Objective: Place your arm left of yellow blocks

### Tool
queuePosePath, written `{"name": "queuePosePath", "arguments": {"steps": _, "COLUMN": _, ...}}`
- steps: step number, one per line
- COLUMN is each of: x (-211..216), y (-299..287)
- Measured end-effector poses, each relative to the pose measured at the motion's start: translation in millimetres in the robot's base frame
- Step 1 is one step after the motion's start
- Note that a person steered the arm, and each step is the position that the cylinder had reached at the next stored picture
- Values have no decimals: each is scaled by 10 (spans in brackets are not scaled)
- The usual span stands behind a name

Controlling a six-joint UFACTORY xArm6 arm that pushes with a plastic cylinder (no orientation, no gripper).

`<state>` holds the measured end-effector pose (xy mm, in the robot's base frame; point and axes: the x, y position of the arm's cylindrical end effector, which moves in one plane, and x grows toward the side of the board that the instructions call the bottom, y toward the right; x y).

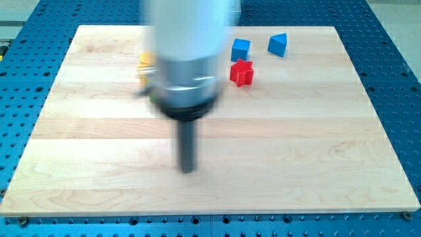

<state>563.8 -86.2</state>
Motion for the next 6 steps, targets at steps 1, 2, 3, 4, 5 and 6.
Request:
{"name": "queuePosePath", "arguments": {"steps": 1, "x": -28, "y": -838}}
{"name": "queuePosePath", "arguments": {"steps": 2, "x": -744, "y": -1309}}
{"name": "queuePosePath", "arguments": {"steps": 3, "x": -1647, "y": -1487}}
{"name": "queuePosePath", "arguments": {"steps": 4, "x": -2319, "y": -1226}}
{"name": "queuePosePath", "arguments": {"steps": 5, "x": -2198, "y": -669}}
{"name": "queuePosePath", "arguments": {"steps": 6, "x": -2001, "y": -288}}
